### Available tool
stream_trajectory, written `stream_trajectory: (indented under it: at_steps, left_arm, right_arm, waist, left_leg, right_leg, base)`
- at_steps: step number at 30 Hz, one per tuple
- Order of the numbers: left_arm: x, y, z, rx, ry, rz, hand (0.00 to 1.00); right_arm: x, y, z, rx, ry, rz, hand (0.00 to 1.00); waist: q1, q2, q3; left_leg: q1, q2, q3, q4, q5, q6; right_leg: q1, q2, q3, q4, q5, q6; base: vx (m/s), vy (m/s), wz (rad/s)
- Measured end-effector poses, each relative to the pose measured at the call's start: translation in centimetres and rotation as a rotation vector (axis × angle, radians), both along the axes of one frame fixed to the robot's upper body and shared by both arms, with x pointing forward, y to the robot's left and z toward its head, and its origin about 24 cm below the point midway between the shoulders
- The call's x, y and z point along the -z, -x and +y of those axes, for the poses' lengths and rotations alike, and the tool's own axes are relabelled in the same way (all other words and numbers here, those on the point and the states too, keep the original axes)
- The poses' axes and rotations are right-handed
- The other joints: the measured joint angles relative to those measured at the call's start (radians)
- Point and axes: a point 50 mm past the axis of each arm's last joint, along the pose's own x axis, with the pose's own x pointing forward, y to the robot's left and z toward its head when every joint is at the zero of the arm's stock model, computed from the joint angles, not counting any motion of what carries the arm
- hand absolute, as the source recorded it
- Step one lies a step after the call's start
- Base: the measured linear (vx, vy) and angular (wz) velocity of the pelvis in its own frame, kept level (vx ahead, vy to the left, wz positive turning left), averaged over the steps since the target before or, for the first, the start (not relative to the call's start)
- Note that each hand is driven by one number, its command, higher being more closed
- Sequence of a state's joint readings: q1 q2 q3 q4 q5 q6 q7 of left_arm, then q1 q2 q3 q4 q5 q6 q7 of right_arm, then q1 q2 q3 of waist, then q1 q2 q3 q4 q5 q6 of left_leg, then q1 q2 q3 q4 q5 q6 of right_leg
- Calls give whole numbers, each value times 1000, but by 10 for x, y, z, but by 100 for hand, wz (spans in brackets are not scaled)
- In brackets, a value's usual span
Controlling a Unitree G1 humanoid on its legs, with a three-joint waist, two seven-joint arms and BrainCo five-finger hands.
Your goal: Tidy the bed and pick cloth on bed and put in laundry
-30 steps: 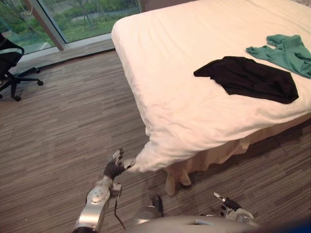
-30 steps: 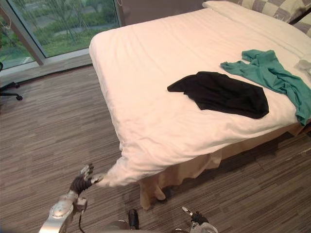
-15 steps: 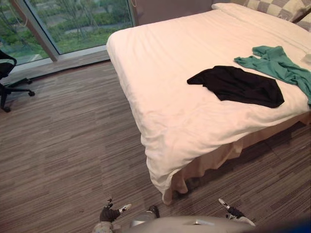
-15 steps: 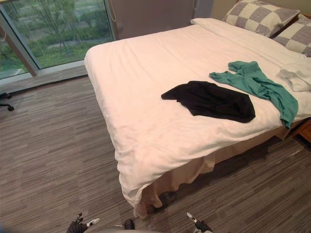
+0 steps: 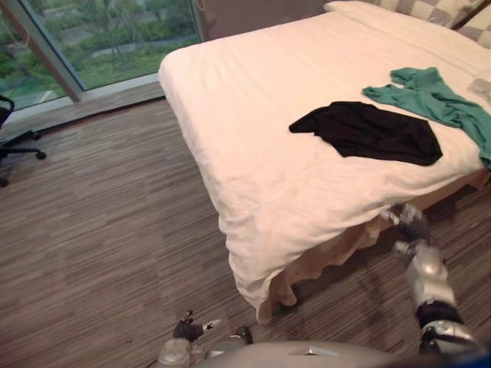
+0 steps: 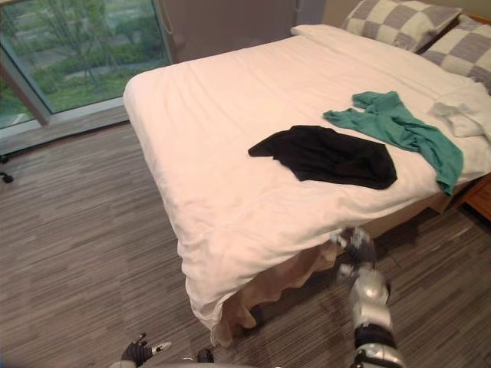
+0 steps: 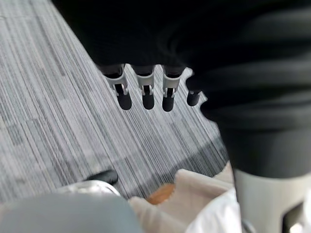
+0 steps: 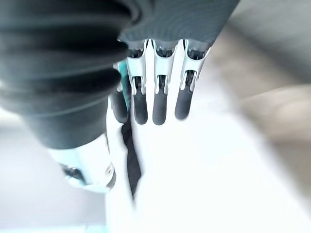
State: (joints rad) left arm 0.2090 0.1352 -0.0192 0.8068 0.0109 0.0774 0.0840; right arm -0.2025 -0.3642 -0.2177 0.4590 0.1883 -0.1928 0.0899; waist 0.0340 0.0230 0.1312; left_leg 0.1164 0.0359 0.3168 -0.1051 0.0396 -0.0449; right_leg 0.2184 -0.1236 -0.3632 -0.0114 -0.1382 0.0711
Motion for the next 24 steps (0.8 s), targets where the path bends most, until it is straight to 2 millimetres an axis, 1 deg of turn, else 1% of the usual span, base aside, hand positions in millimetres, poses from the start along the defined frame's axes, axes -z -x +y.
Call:
stream_trajectory:
  at_steps: [1, 2, 3, 4, 5, 6, 8, 9, 10, 12, 13, 14, 15, 16, 17, 18, 19, 21, 22, 24]
  left_arm:
    - [1, 5, 0, 13, -3, 17, 0]
    - [1, 9, 0, 18, -3, 30, 0]
    - [2, 16, 1, 19, 2, 53, 0]
    - [3, 21, 2, 30, -5, 68, 0]
    - [4, 24, 0, 44, -4, 76, 0]
    - [4, 25, 1, 57, -9, 80, 0]
    - [4, 29, 3, 56, -17, 85, 0]
    - [4, 30, 4, 53, -24, 83, 0]
    - [3, 29, 6, 52, -34, 74, 0]
    - [2, 28, 7, 52, -39, 62, 0]
    - [1, 24, 9, 55, -42, 45, 0]
    - [0, 16, 9, 55, -40, 20, 0]
    - [-1, 11, 9, 57, -40, 3, 0]
    - [-4, 0, 9, 59, -40, -41, 0]
    - [-8, -12, 10, 43, -34, -88, 0]
    - [-10, -17, 12, 27, -31, -109, 0]
    - [-14, -25, 17, 7, -37, -146, 0]
    - [-20, -33, 27, -23, -49, -191, 0]
    - [-21, -34, 29, -39, -47, -203, 0]
    - [-24, -39, 30, -36, -47, -235, 0]
  right_arm:
    - [-19, -5, 16, -109, 41, -75, 100]
    - [-28, -6, 24, -168, 61, -106, 100]
    - [-41, -8, 42, -276, 87, -155, 100]
    - [-46, -9, 54, -352, 101, -175, 100]
    - [-48, -9, 68, -443, 111, -177, 100]
    - [-47, -10, 75, -491, 113, -170, 100]
    - [-46, -16, 114, -679, 116, -145, 100]
    - [-46, -18, 126, -728, 112, -141, 100]
    - [-48, -23, 159, -842, 98, -127, 100]
    - [-50, -27, 180, -905, 91, -109, 100]
    - [-53, -32, 195, -948, 94, -95, 100]
    - [-59, -38, 206, -970, 117, -90, 100]
    - [-64, -42, 210, -972, 129, -93, 100]
    - [-76, -51, 218, -971, 146, -110, 100]
    - [-89, -61, 223, -950, 159, -130, 100]
    - [-96, -65, 226, -940, 167, -143, 100]
    - [-110, -74, 228, -915, 187, -164, 100]
    - [-128, -87, 229, -870, 210, -178, 100]
    - [-132, -90, 228, -859, 207, -175, 100]
    - [-140, -100, 222, -811, 174, -159, 100]
  waist:
    - [2, 0, 0]
    - [3, 0, 0]
    - [4, -1, 0]
    - [7, -2, 0]
    - [12, -4, 0]
    - [14, -4, 0]
    - [17, -8, 2]
    - [19, -10, 3]
    - [34, -20, 10]
    - [47, -28, 16]
    - [63, -33, 19]
    - [89, -35, 31]
    - [99, -36, 44]
    - [117, -39, 86]
    - [132, -37, 131]
    - [141, -35, 156]
    - [152, -34, 204]
    - [181, -33, 266]
    - [185, -30, 278]
    - [203, -10, 298]
  left_leg:
    - [-1, -1, -3, 0, 0, 0]
    - [-2, -2, -4, 0, 0, 0]
    - [-6, -2, -9, 2, 0, 1]
    - [-7, -2, -13, 5, 1, 1]
    - [-8, -1, -23, 6, 5, 6]
    - [-8, 1, -29, 6, 7, 8]
    - [-9, 5, -48, 6, 13, 7]
    - [-11, 6, -53, 6, 17, 7]
    - [-16, 13, -58, 6, 31, 8]
    - [-24, 13, -69, 6, 37, 7]
    - [-47, 20, -91, 6, 41, 6]
    - [-85, 26, -112, 6, 48, 7]
    - [-105, 28, -116, 6, 55, 8]
    - [-145, 28, -136, 6, 73, 12]
    - [-188, 33, -147, 5, 86, 13]
    - [-209, 34, -159, 5, 92, 12]
    - [-244, 39, -167, 6, 108, 13]
    - [-298, 43, -177, 6, 130, 13]
    - [-311, 42, -182, 6, 135, 13]
    - [-367, 35, -191, 6, 149, 19]
  right_leg:
    - [1, 1, -6, 1, -1, 2]
    - [1, 2, -7, 0, -1, 2]
    - [-1, 3, -8, 1, -1, 2]
    - [-1, 4, -10, 2, -1, 2]
    - [-1, 4, -13, 10, -1, 2]
    - [-1, 5, -16, 16, -1, 2]
    - [1, 8, -32, 32, -1, 2]
    - [3, 9, -36, 35, -1, 2]
    - [-2, 10, -37, 47, -1, 1]
    - [-4, 11, -48, 48, 0, 1]
    - [-24, 13, -69, 49, -1, 1]
    - [-55, 19, -81, 53, -1, 0]
    - [-72, 20, -90, 56, -3, -2]
    - [-101, 23, -98, 63, -4, -11]
    - [-137, 28, -114, 65, 0, -20]
    - [-153, 31, -122, 66, 4, -26]
    - [-189, 36, -125, 76, 10, -33]
    - [-242, 37, -135, 83, 21, -39]
    - [-254, 37, -140, 83, 25, -38]
    - [-303, 31, -146, 84, 41, -35]
  base:
    - [65, -12, 17]
    - [75, -24, 10]
    - [76, -24, 8]
    - [86, -28, 15]
    - [66, -23, 16]
    - [40, -25, 23]
    - [13, -26, 21]
    - [-7, -44, 15]
    - [-21, -39, 12]
    - [-67, -29, 23]
    - [-118, -20, 44]
    - [-121, -24, 47]
    - [-164, -16, 43]
    - [-221, -5, 38]
    - [-249, 6, 38]
    - [-230, 29, 33]
    - [-176, 34, 26]
    - [-176, 63, 19]
    - [-126, 77, 21]
    - [-23, 74, 18]
